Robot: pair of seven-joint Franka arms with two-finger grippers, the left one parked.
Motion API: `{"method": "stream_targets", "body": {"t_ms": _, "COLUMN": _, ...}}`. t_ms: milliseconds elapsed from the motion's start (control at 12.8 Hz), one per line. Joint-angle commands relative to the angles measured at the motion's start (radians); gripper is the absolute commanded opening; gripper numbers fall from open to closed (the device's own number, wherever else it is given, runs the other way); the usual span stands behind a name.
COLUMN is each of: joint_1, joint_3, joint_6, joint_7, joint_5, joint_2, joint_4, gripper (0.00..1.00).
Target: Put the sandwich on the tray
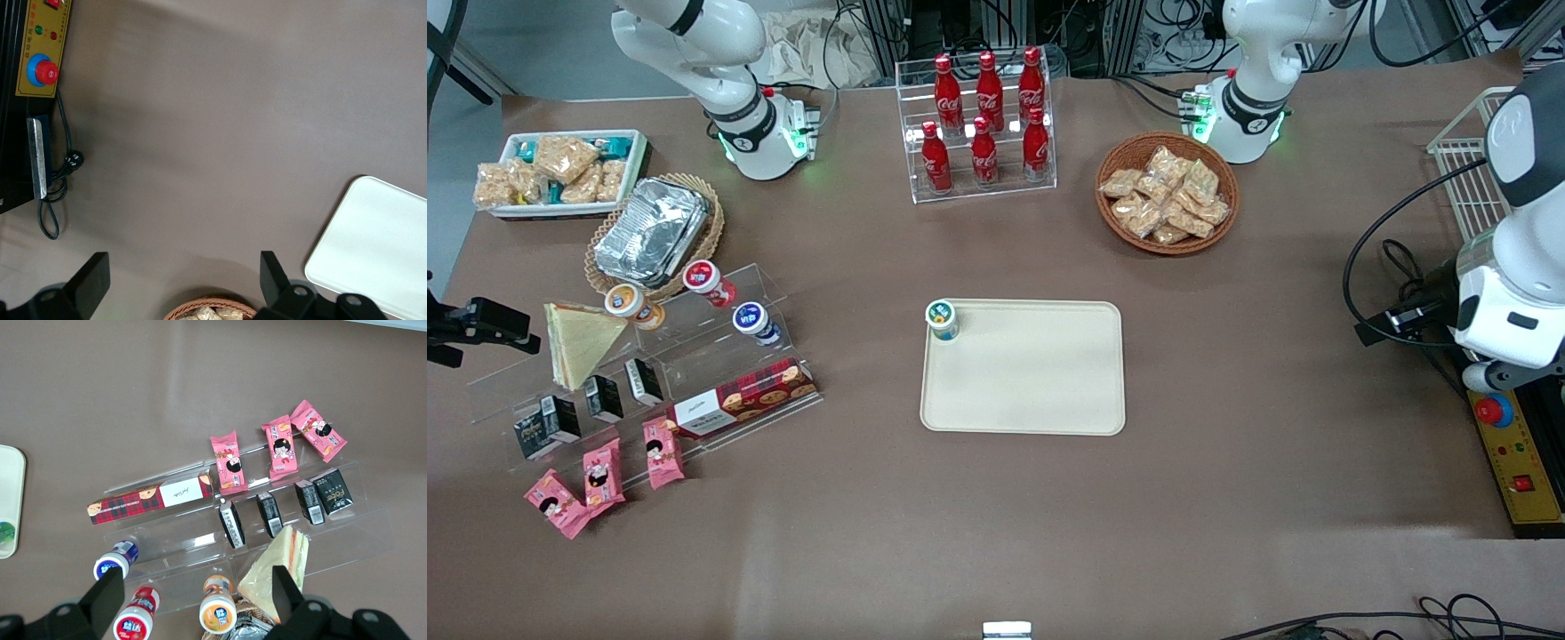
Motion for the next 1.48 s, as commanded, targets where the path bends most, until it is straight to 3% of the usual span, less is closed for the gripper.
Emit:
{"method": "stream_targets", "body": {"t_ms": 0, "joint_1": -0.003, "joint_3": 0.0, "joint_6": -0.013, "joint_7": 0.017, "joint_5": -0.004, "joint_2": -0.02, "joint_4": 0.0, "gripper": 0.98}}
{"method": "stream_targets", "body": {"t_ms": 859, "joint_1": -0.01, "joint_3": -0.001, "joint_6": -0.026, "joint_7": 0.02, "joint_5": -0.001, "joint_2": -0.023, "joint_4": -0.005, "gripper": 0.98}}
{"method": "stream_targets", "body": {"t_ms": 1172, "joint_1": -0.013, "joint_3": -0.006, "joint_6": -0.089, "joint_7": 0.13, "joint_5": -0.001, "joint_2": -0.047, "joint_4": -0.012, "gripper": 0.98}}
{"method": "stream_targets", "body": {"t_ms": 1406, "joint_1": -0.012, "joint_3": -0.09, "joint_6": -0.114, "joint_7": 0.152, "joint_5": -0.001, "joint_2": -0.074, "joint_4": -0.041, "gripper": 0.98}}
